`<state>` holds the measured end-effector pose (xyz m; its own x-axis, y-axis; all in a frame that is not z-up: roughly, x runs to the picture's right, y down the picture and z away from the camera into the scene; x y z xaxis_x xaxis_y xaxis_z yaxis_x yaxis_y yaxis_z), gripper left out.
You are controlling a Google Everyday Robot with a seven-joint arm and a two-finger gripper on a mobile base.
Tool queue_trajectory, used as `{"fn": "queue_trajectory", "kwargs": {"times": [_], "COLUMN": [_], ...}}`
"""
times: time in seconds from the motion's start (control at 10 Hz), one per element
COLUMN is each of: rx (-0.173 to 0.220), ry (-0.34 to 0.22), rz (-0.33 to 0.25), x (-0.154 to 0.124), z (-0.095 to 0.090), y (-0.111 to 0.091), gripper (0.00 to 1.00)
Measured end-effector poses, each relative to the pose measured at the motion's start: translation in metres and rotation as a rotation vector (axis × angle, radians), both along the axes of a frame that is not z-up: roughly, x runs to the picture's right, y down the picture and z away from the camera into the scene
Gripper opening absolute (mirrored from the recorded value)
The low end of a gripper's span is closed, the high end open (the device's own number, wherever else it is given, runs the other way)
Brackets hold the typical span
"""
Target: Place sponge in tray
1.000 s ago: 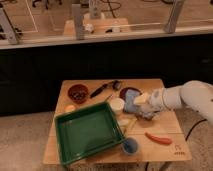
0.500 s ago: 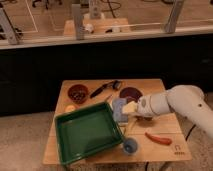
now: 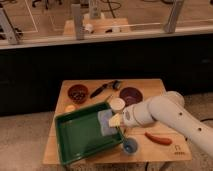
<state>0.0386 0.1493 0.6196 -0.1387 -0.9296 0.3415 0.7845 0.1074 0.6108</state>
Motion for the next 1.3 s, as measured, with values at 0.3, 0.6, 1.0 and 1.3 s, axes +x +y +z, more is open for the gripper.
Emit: {"fn": "queue_trajectory", "kwargs": {"times": [0.3,0.6,1.0,1.3], "rx": [0.025,0.026,0.022,0.018], "ry": [-0.036,-0.022,-0.007,0.000], "rz": [-0.092,-0.126,-0.124,-0.125], "x": [-0.019,-0.038,-0.043,-0.043], "z": [-0.014,-0.015,-0.012,-0.010], "y": [0.024,0.033,0.032,0.031], "gripper": [0.00,0.00,0.00,0.00]}}
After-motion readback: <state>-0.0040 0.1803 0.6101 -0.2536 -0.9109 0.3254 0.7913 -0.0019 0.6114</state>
